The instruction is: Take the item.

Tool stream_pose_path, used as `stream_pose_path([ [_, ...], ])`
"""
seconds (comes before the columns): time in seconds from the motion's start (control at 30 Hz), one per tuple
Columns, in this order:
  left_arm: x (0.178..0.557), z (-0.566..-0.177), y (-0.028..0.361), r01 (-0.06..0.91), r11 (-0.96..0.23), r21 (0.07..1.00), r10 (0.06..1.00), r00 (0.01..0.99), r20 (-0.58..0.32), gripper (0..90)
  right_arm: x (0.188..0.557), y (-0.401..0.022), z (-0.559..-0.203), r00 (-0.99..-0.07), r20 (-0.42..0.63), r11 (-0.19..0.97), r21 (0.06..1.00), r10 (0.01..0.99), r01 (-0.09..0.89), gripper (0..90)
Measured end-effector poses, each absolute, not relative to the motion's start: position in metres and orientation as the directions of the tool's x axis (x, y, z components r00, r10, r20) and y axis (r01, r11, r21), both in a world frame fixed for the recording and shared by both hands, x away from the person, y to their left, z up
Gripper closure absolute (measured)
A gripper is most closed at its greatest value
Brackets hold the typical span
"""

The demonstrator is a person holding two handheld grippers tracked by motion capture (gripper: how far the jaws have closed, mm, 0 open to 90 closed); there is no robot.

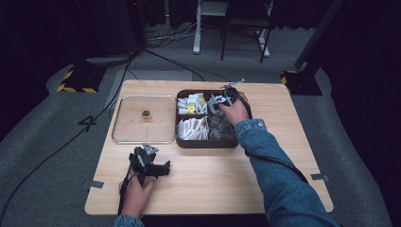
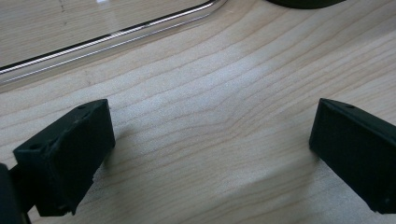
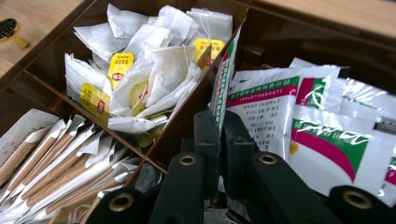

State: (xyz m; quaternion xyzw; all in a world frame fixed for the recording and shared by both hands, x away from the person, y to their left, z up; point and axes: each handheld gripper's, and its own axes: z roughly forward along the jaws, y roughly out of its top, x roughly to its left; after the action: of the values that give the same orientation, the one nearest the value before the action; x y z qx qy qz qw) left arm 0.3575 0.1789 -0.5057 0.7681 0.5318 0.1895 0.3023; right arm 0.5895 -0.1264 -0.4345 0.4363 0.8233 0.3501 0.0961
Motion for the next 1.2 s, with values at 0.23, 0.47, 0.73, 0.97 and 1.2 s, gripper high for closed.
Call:
stream_pose_path([
  [0.23,0.357,-0.506,0.179,0.702,-0.252,0.666,0.932,0.362,-0.030,0.4,0.586,-0.133,-0.421,-0.601,0.146,0.359,0.682,0.786,0.637,87.4],
  [0.47,0.358,-0.506,0.179,0.702,-0.252,0.666,0.931,0.363,-0.030,0.4,0.581,-0.151,-0.399,-0.609,0.159,0.330,0.721,0.777,0.609,87.4],
  [0.73,0.358,-0.505,0.179,0.701,-0.259,0.664,0.930,0.366,-0.024,0.4,0.569,-0.172,-0.374,-0.637,0.186,0.307,0.753,0.748,0.581,87.5],
  [0.97,0.358,-0.505,0.179,0.701,-0.259,0.665,0.930,0.366,-0.023,0.4,0.555,-0.184,-0.360,-0.656,0.209,0.293,0.768,0.726,0.570,87.5],
  [1.2,0.358,-0.506,0.179,0.701,-0.254,0.666,0.931,0.364,-0.027,0.4,0.532,-0.196,-0.346,-0.697,0.225,0.295,0.787,0.681,0.542,87.5],
])
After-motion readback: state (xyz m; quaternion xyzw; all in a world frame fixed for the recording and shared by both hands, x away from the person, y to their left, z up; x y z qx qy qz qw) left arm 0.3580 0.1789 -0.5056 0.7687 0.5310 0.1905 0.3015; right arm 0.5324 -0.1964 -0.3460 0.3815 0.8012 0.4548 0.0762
